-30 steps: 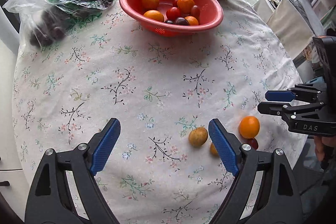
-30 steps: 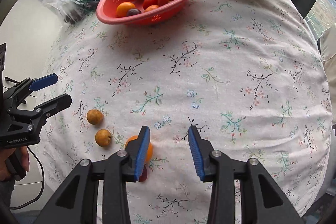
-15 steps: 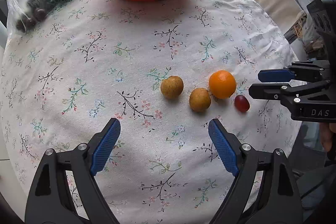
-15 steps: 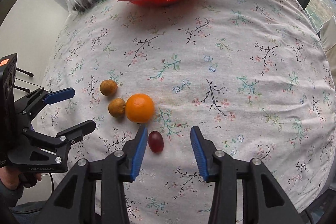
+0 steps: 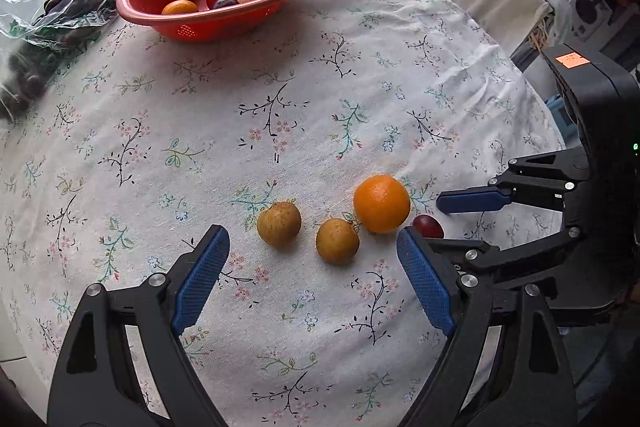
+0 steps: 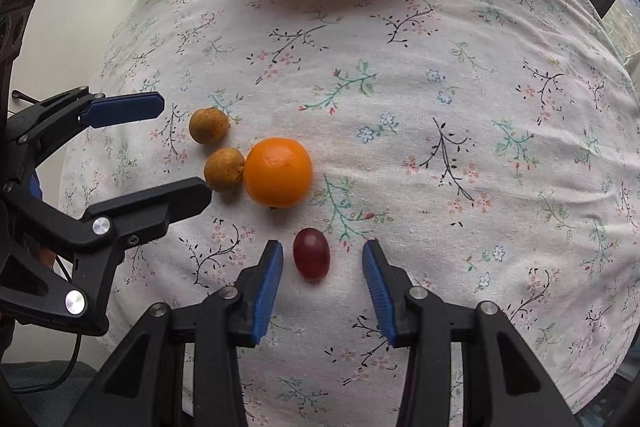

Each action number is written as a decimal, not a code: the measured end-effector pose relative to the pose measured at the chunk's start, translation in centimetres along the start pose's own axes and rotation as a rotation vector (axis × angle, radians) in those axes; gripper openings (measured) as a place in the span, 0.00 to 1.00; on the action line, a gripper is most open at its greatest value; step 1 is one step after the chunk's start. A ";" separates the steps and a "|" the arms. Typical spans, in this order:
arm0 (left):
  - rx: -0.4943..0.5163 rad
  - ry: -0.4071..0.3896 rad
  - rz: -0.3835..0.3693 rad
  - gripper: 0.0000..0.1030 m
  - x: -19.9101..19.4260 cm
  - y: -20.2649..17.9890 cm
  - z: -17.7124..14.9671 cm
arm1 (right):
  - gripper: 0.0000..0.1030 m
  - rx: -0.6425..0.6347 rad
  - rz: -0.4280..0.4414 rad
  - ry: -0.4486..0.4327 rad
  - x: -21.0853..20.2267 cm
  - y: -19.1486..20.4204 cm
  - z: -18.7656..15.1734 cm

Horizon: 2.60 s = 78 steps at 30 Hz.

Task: Organize fruits
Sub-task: 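Move both open tools back to the remaining fruits on the table, then grasp the orange with the left tool while the right tool grasps the red plum, then carry the orange and red plum over the red colander with both tools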

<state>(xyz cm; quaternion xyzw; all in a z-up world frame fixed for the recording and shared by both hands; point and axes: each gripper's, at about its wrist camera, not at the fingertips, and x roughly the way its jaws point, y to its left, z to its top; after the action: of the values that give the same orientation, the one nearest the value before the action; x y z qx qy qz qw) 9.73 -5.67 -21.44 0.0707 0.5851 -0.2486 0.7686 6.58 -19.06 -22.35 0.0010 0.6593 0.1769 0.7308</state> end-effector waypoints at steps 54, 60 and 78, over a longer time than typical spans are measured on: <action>0.287 0.133 -0.027 0.32 5.5 -3.1 3.7 | 0.19 0.049 0.028 0.001 -0.9 -2.0 -0.8; 0.222 0.128 -0.066 0.32 5.3 -1.9 3.9 | 0.20 0.060 0.031 -0.004 -0.9 -2.2 -0.9; 0.078 0.043 -0.109 0.32 1.0 0.8 3.3 | 0.19 0.072 0.050 -0.019 -2.0 -2.8 -0.3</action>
<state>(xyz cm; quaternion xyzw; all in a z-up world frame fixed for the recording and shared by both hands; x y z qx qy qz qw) 13.12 -6.61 -21.48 0.0741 0.5944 -0.3112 0.7378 6.90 -22.29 -21.16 0.0455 0.6579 0.1716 0.7319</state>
